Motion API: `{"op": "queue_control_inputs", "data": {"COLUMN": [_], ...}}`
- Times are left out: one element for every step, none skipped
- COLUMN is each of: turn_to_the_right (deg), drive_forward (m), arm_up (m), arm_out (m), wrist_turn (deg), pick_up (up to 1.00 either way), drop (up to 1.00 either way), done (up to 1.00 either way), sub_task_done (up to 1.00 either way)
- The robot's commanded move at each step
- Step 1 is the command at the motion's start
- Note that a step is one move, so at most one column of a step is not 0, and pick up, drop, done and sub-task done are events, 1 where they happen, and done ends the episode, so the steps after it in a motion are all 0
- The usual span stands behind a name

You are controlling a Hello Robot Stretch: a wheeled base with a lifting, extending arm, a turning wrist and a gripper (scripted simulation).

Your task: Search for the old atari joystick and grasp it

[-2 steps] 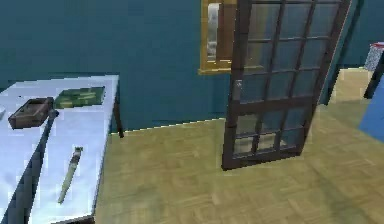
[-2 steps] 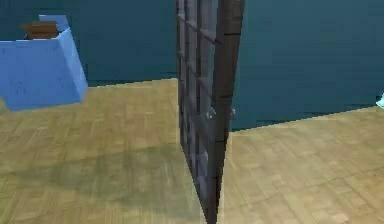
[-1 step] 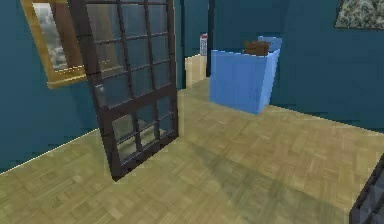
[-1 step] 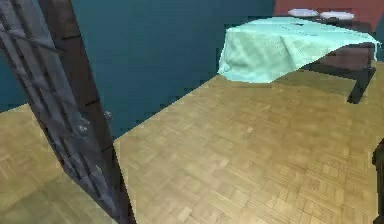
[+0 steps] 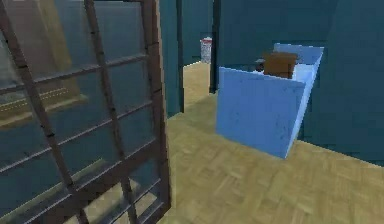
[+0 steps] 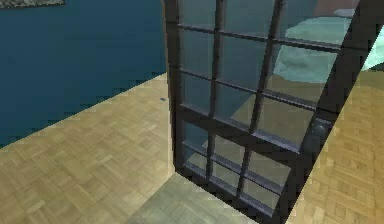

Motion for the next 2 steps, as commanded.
{"op": "queue_control_inputs", "data": {"turn_to_the_right": [3.0,0.0], "drive_forward": [0.00,1.00], "arm_up": [0.00,0.00], "arm_out": [0.00,0.00], "wrist_turn": [0.0,0.0], "pick_up": [0.00,0.00], "drop": [0.00,0.00], "done": [0.00,0.00], "sub_task_done": [0.00,0.00]}}
